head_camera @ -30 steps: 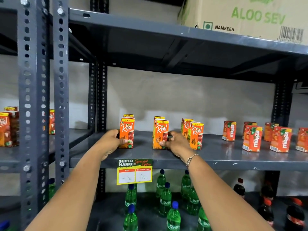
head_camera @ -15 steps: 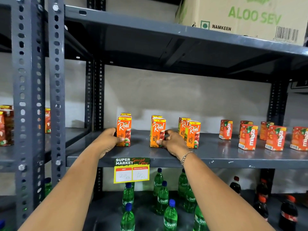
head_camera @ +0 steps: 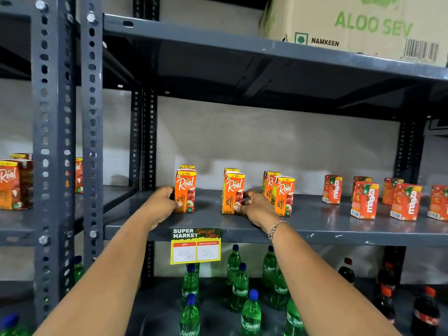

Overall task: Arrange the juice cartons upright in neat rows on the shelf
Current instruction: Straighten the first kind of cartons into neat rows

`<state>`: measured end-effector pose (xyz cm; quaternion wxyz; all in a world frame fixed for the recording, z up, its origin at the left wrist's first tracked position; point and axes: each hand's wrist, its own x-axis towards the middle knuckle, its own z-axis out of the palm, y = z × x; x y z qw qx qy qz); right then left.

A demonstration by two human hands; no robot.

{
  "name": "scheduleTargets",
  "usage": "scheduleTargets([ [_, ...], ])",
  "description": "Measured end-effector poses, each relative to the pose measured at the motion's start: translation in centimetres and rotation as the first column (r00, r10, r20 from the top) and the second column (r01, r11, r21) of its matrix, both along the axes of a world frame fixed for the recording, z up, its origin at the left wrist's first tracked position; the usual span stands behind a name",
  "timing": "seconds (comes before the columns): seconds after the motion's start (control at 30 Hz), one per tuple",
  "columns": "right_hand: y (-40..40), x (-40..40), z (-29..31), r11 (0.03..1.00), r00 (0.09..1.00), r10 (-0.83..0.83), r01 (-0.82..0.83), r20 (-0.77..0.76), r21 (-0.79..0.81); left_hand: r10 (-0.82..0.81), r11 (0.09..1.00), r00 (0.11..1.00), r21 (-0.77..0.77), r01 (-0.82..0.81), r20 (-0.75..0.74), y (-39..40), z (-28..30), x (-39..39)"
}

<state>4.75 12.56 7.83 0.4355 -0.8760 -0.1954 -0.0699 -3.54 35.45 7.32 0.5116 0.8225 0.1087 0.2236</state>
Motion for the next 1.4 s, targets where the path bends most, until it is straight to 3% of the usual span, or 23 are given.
scheduleTargets([
  [0.3, 0.0, 0.0, 0.0, 1.000, 1.000, -0.015, 0.015, 0.010, 0.018, 0.020, 1.000, 1.000, 0.018, -0.020, 0.001, 0.1, 0.0, 0.3],
  [0.43, -1.5, -0.8, -0.7, 0.995, 0.994, -0.035, 0.025, 0.102, 0.099, 0.074, 0.996, 0.996, 0.037, -0.076, 0.048, -0.2, -0.1, 0.1],
  [0.6, -8.1, -1.3, -1.5, 0.952, 0.934, -0.219, 0.140, 0.283, 0.273, 0.299, 0.953, 0.900, -0.060, -0.296, 0.316, -2.4, 0.0, -2.4],
  [0.73, -14.0, 2.0, -0.1, 0.918, 0.940, -0.260, 0.168, 0.222, 0.360, 0.357, 0.929, 0.821, -0.077, -0.362, 0.446, -7.5, -0.1, -4.3],
  [0.8, -15.6, 3.6, 0.5, 0.913, 0.971, -0.198, 0.134, 0.131, 0.386, 0.271, 0.956, 0.867, -0.008, -0.295, 0.418, -9.9, -0.2, -3.3],
  [0.9, -15.8, 5.7, 0.4, 0.943, 0.998, -0.025, 0.040, -0.049, 0.329, 0.134, 0.989, 0.956, 0.021, -0.145, 0.259, -12.5, -0.1, -0.5],
  [0.97, -15.3, 6.7, 0.1, 0.960, 0.992, 0.079, -0.048, -0.100, 0.276, 0.153, 0.982, 0.977, 0.084, -0.167, 0.145, -13.6, 0.0, 1.2],
  [1.07, -14.4, 8.0, 0.0, 0.956, 0.976, 0.189, -0.158, -0.109, 0.248, 0.251, 0.953, 0.967, 0.162, -0.255, 0.046, -14.1, 0.2, 2.7],
  [1.2, -13.8, 9.1, -0.2, 0.954, 0.972, 0.223, -0.201, -0.077, 0.224, 0.270, 0.960, 0.962, 0.095, -0.265, -0.047, -13.2, 0.8, 4.2],
  [1.4, -13.2, 10.7, -1.0, 0.958, 0.974, 0.216, -0.197, -0.073, 0.210, 0.239, 0.971, 0.970, 0.040, -0.237, -0.051, -12.7, 0.5, 4.9],
])
